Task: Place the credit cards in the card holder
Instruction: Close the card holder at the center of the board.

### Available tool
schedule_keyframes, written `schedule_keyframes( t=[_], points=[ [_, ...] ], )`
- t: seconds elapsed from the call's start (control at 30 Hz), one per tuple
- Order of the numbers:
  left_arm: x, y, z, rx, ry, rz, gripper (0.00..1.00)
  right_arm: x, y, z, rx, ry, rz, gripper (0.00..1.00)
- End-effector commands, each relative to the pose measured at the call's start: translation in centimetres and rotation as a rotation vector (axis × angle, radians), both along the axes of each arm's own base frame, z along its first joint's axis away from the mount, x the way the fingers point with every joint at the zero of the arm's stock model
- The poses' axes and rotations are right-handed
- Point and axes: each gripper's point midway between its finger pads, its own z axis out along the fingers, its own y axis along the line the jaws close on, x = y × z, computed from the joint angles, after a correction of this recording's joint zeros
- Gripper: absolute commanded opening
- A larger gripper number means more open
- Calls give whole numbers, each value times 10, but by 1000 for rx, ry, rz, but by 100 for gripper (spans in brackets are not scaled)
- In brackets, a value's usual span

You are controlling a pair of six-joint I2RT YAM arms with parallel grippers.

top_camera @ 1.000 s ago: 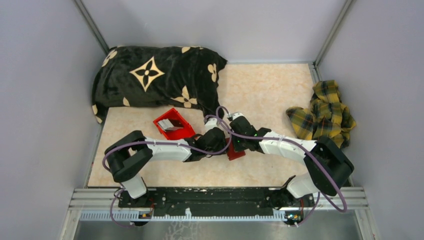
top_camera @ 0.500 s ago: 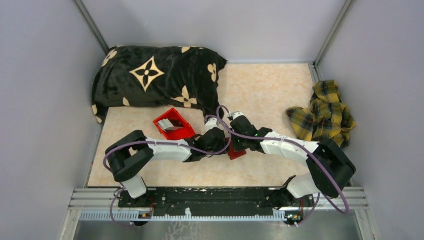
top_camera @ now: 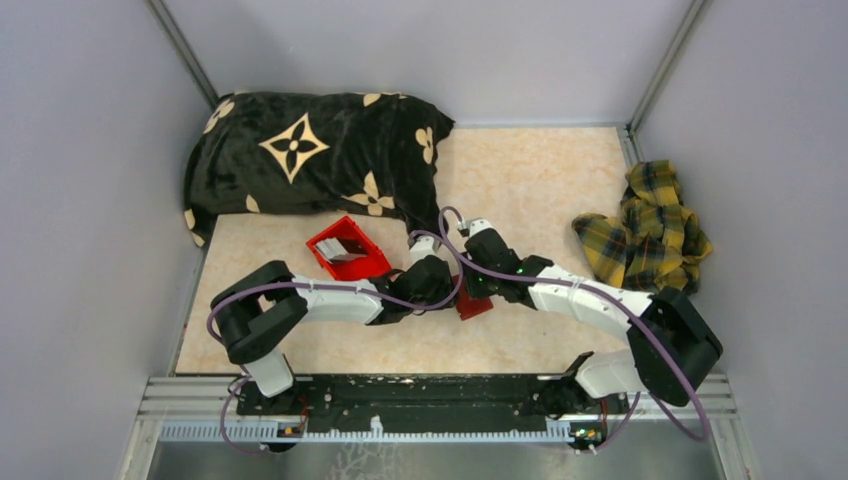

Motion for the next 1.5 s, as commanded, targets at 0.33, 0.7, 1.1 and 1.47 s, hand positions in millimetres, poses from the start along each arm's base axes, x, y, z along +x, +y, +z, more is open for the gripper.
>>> schedule_keyframes(
  t=[0.33,0.7,1.1,1.47],
  points=[
    [-26,30,-47,151,108,-30,46,22,-4,41,13,-121,-47,22],
    [-26,30,-47,150,108,-30,46,26,-10,27,-70,-102,-57,27],
    [-26,29,-49,151,110,-35,46,31,-13,15,-125,-90,-62,27],
    [-27,30,-52,154,116,-35,46,34,-15,16,-143,-102,-66,17]
  ],
)
